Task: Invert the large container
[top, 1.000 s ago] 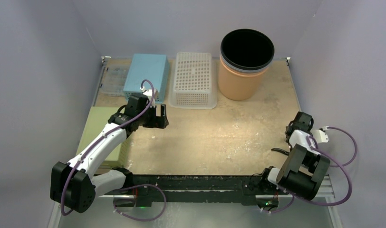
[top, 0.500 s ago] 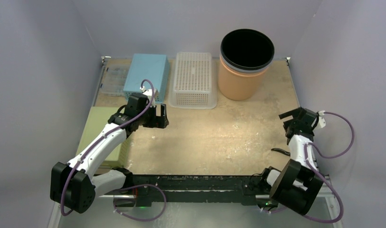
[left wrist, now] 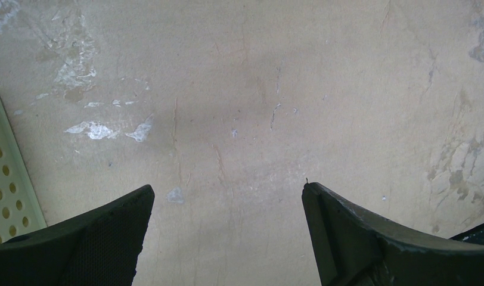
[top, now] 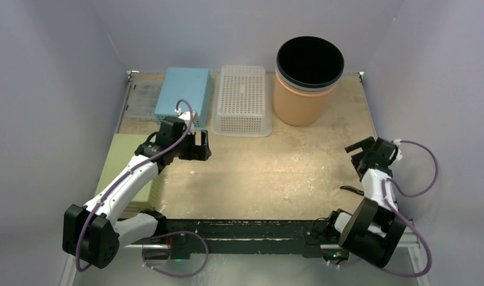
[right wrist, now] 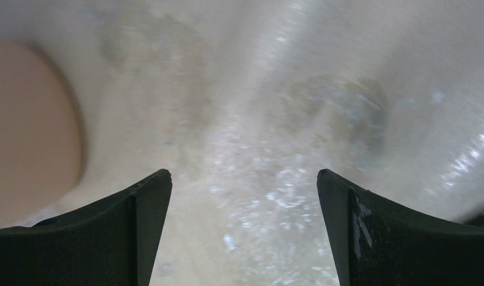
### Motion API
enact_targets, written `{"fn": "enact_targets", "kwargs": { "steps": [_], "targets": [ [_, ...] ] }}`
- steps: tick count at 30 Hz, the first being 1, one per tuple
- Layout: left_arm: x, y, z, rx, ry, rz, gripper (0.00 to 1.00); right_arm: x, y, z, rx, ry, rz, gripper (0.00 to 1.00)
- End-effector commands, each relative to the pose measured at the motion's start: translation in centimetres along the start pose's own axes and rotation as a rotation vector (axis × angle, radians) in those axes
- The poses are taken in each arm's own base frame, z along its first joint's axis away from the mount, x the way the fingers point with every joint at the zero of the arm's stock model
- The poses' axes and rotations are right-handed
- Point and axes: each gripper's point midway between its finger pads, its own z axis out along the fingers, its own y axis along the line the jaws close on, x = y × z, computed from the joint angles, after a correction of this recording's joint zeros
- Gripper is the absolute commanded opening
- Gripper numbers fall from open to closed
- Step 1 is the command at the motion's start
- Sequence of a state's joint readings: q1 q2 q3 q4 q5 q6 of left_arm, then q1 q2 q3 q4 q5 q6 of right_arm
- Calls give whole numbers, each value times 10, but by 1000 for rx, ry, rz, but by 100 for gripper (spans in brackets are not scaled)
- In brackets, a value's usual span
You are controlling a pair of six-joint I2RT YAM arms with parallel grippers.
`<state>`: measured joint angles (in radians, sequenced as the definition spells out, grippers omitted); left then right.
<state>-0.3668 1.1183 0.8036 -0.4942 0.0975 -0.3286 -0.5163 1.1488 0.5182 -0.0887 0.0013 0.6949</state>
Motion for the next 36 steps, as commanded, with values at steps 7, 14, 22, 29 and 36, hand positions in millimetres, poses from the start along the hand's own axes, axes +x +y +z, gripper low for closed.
{"fn": "enact_targets", "kwargs": {
  "steps": [7, 14, 22, 29, 36],
  "targets": [
    [-13, 1, -7, -7, -68, 17, 93, -52, 164, -123, -568, -175, -191, 92],
    [-12, 1, -5, -9, -60, 18, 94, -38, 218, -183, -565, -317, -273, 91],
    [-11, 1, -4, -8, -53, 17, 94, -53, 267, -224, -467, -423, -284, 92],
    [-13, 4, -6, -24, -67, 17, 93, -30, 348, -257, -607, -453, -556, 94],
    [-12, 4, -5, -25, -62, 16, 93, 7, 403, -239, -672, -348, -862, 95]
  ]
}}
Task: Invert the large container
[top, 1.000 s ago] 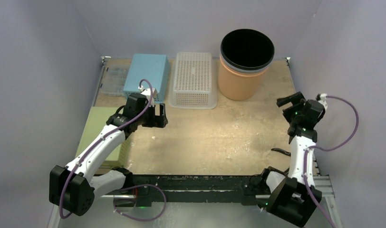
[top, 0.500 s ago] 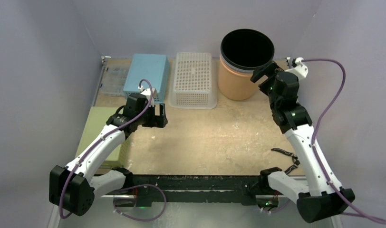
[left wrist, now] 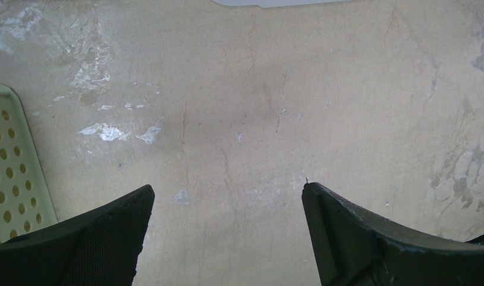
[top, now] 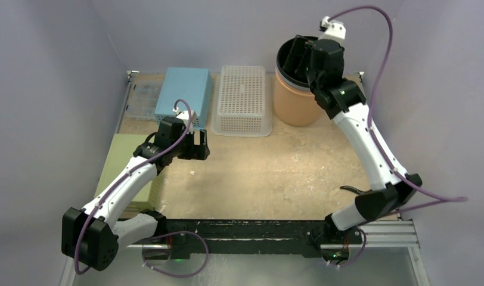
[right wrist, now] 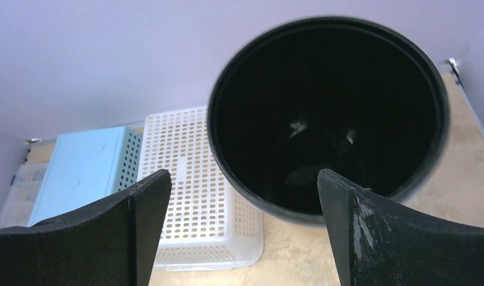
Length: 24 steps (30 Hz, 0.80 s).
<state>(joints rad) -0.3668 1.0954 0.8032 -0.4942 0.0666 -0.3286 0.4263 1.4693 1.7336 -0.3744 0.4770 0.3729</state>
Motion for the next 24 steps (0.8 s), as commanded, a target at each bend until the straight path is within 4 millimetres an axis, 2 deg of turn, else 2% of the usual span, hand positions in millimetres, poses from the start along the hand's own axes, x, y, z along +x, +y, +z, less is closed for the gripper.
{"fn": "enact_targets", "kwargs": {
  "steps": [1, 6, 10, 13, 16, 18, 24],
  "targets": [
    [-6, 0, 0, -2, -30, 15, 93, 5, 19, 22, -70, 78, -186, 95],
    [-6, 1, 0, -4, -27, 14, 93, 23, 26, 48, -73, 140, -283, 95],
    [-6, 1, -1, -7, -29, 13, 93, 28, 28, 70, -58, 148, -372, 98],
    [-6, 1, -1, -7, -33, 13, 93, 48, 34, 87, -77, 210, -416, 98],
    [-6, 1, -1, -7, -33, 13, 93, 71, 32, 101, -64, 272, -431, 92],
    [-6, 1, -1, -7, -32, 13, 93, 80, 34, 104, -81, 286, -428, 86],
    [-7, 1, -1, -7, -33, 14, 93, 78, 22, 99, -67, 274, -397, 60]
  ]
}}
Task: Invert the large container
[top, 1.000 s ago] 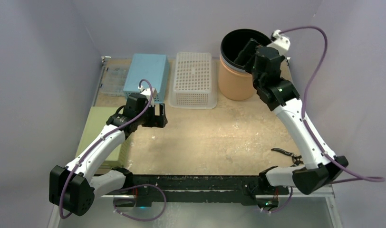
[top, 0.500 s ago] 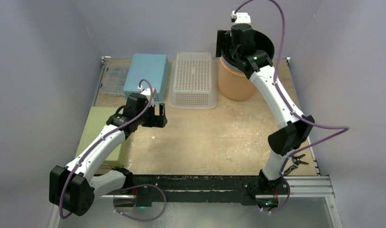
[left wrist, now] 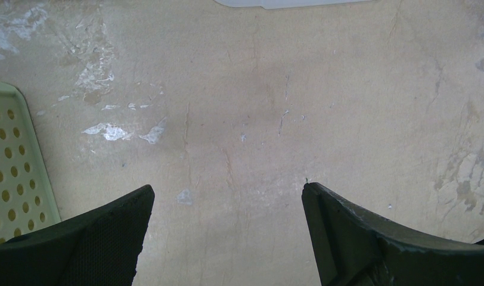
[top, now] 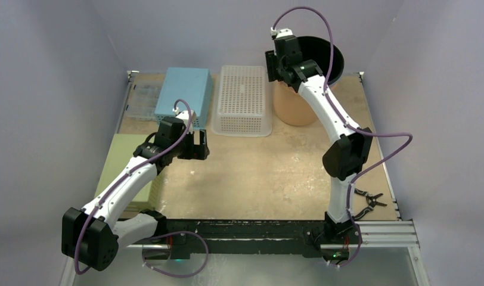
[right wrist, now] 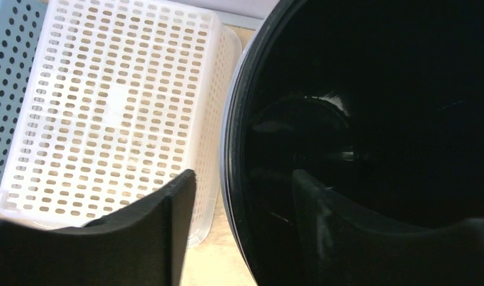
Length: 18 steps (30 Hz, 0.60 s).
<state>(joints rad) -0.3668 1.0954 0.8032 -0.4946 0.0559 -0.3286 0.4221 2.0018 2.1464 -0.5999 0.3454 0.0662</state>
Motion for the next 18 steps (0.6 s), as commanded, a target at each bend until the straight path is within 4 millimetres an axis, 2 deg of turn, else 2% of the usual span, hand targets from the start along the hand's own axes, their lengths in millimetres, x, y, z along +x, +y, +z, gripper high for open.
{"fn": "enact_targets", "kwargs": {
  "steps": [1, 4, 9, 14, 18],
  "targets": [
    [-6, -1, -2, 3, -31, 12, 93, -21, -19, -30, 8, -72, 36, 55],
    [-7, 0, -2, 3, -34, 13, 94, -15, -34, -43, 29, -76, 52, 43],
    [-7, -1, -2, 8, -35, 15, 93, -4, -48, -78, 20, -89, 44, 11],
    [-7, -2, -2, 13, -33, 15, 93, 17, -47, -117, -56, -79, 6, 7],
    [-7, -2, -2, 11, -33, 15, 93, 36, -36, -145, -167, -57, -11, 6]
  ]
}}
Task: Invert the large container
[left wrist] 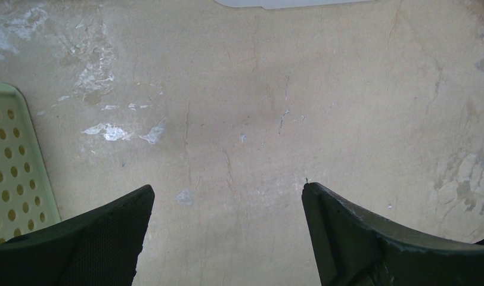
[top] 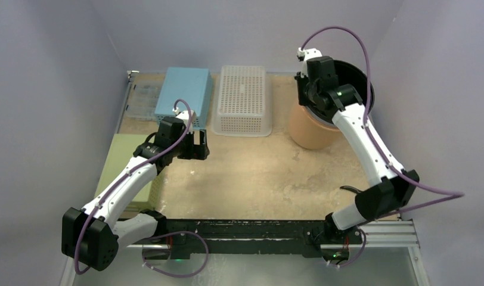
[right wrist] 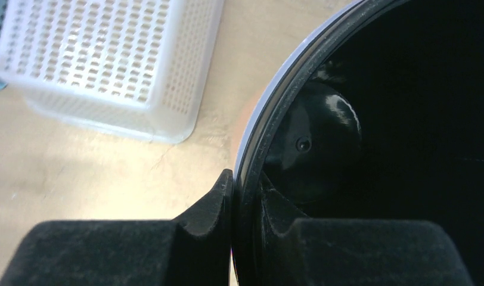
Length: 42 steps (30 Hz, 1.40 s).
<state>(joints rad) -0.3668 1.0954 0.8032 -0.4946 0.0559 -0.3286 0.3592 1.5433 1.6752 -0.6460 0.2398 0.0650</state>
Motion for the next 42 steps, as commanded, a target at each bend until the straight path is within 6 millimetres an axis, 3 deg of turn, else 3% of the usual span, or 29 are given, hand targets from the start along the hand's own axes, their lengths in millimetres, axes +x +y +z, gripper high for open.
{"fn": "enact_targets", "kwargs": {
  "steps": [1, 10, 16, 19, 25, 34, 38, 42],
  "targets": [
    [-7, -2, -3, 9, -35, 15, 93, -16, 19, -53, -162, -115, -35, 5],
    [-19, 4, -15, -26, -104, 4, 93, 33, 72, -114, -512, 0, -27, 6],
    [-27, 13, -26, -80, -161, -11, 93, 54, 88, -142, -579, 40, -71, 6],
    [-29, 15, -28, -92, -173, -14, 93, 60, 110, -154, -653, 67, -101, 5],
    [-35, 24, -38, -147, -214, -38, 94, 80, 173, -171, -712, 119, -231, 4],
    [-41, 59, -62, -353, -288, -132, 94, 74, 294, -218, -876, 59, -381, 4],
    [-43, 84, -84, -498, -353, -210, 96, 78, 335, -212, -845, 16, -462, 4],
    [-41, 97, -104, -579, -391, -282, 99, 75, 346, -184, -740, -33, -520, 4]
  ]
}}
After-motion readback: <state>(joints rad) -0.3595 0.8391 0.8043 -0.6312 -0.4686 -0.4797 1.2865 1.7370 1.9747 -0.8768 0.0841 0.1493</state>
